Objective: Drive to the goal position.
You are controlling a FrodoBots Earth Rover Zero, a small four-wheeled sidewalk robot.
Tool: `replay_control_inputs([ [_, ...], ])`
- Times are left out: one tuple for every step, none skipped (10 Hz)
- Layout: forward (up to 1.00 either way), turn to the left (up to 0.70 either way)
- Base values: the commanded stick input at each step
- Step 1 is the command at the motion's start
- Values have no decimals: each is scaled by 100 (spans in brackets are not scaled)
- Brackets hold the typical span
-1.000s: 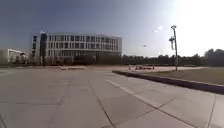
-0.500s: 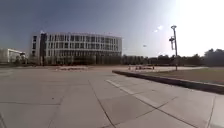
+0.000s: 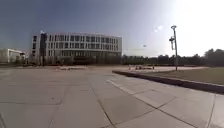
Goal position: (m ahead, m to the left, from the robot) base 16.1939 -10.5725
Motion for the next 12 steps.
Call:
replay_control_inputs([
  [6,0],
  [6,0],
  [5,0],
  [6,0],
  [6,0],
  [6,0],
  [6,0],
  [6,0],
  [6,0],
  [5,0],
  [5,0],
  [6,0],
])
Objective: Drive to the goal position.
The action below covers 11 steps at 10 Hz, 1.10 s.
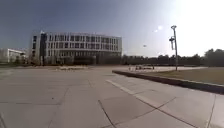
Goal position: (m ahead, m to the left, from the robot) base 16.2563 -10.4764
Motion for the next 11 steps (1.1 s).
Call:
replay_control_inputs([
  [5,0],
  [5,0],
  [6,0],
  [6,0],
  [5,0],
  [5,0],
  [6,0],
  [6,0],
  [6,0],
  [6,0],
  [6,0],
])
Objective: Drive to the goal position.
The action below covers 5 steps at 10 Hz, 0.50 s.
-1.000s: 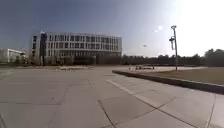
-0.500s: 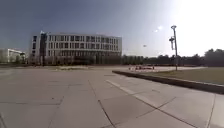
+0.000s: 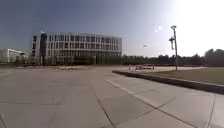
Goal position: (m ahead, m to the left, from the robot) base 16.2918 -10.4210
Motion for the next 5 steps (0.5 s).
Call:
replay_control_inputs([
  [6,0],
  [6,0],
  [6,0],
  [6,0],
  [6,0],
])
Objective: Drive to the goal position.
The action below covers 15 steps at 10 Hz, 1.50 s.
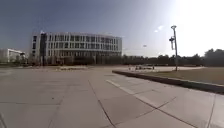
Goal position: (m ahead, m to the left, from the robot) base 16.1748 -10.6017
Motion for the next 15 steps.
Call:
replay_control_inputs([
  [6,0],
  [6,0],
  [5,0],
  [6,0],
  [6,0],
  [6,0],
  [6,0],
  [6,0],
  [6,0],
  [6,0],
  [6,0],
  [6,0],
  [6,0],
  [6,0],
  [6,0],
])
